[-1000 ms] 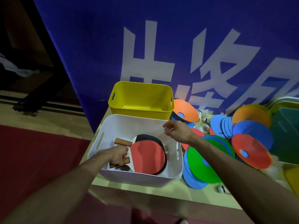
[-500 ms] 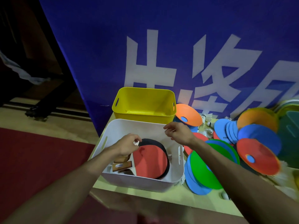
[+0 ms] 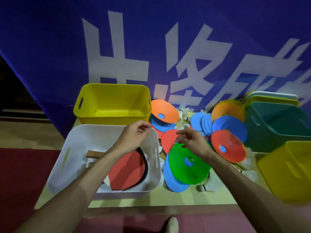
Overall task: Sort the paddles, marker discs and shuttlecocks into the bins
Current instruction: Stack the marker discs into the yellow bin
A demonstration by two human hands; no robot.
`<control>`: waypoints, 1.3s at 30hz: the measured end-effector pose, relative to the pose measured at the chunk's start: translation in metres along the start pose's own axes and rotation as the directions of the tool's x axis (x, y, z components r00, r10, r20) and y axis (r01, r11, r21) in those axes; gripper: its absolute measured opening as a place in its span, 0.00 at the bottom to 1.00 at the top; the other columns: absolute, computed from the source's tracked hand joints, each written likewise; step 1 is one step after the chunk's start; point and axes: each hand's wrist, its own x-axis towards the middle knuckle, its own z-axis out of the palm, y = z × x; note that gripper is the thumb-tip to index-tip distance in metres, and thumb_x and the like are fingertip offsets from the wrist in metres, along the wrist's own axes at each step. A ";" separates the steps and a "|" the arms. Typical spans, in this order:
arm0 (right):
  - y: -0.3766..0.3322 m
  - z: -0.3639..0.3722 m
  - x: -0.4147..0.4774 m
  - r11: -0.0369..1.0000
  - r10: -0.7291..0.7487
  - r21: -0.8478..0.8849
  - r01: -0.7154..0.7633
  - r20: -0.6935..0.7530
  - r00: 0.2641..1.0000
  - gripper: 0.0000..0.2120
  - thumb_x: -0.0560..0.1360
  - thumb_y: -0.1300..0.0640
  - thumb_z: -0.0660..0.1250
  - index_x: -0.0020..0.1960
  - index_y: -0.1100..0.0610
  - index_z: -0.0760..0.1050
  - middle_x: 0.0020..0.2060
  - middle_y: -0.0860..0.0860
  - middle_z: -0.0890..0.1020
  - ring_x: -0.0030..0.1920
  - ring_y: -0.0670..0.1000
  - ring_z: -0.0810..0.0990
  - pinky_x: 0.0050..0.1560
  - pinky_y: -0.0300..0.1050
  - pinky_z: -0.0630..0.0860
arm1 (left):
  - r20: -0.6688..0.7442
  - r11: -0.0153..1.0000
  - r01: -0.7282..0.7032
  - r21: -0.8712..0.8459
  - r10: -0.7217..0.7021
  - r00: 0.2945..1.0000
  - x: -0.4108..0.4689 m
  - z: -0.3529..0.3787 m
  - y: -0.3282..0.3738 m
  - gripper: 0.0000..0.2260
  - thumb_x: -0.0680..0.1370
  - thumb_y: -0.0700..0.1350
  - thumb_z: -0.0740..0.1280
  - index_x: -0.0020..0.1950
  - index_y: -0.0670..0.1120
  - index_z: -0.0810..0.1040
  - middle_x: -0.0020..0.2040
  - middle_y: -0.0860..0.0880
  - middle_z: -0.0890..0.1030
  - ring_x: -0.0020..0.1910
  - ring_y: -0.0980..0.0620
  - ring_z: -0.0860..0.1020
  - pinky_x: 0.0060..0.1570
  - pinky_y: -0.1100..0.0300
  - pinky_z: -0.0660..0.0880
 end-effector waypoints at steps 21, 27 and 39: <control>0.159 -0.072 0.048 0.924 0.129 -0.362 -0.126 -0.015 0.992 0.35 0.66 0.49 0.77 0.65 0.60 0.65 0.60 0.58 0.68 0.62 0.59 0.68 0.62 0.51 0.68 | 0.036 0.967 0.243 0.073 -0.246 0.969 0.038 0.146 0.046 0.07 0.78 0.38 0.65 0.52 0.47 0.80 0.49 0.52 0.81 0.45 0.60 0.79 0.44 0.72 0.73; 0.180 -0.067 0.063 0.925 0.059 -0.379 -0.033 0.059 0.996 0.30 0.67 0.64 0.71 0.64 0.59 0.62 0.60 0.58 0.67 0.58 0.63 0.73 0.53 0.56 0.75 | 0.001 0.936 0.345 0.061 -0.346 0.938 0.040 0.178 0.046 0.08 0.78 0.37 0.64 0.48 0.50 0.78 0.47 0.51 0.81 0.50 0.52 0.80 0.49 0.65 0.76; 0.194 -0.107 0.086 0.957 0.053 -0.286 -0.040 0.039 0.998 0.16 0.72 0.56 0.69 0.56 0.55 0.68 0.51 0.57 0.80 0.52 0.62 0.79 0.48 0.53 0.74 | -0.073 0.900 0.415 0.135 -0.408 0.910 0.038 0.208 0.039 0.07 0.78 0.36 0.63 0.51 0.45 0.78 0.45 0.49 0.80 0.46 0.53 0.79 0.43 0.70 0.74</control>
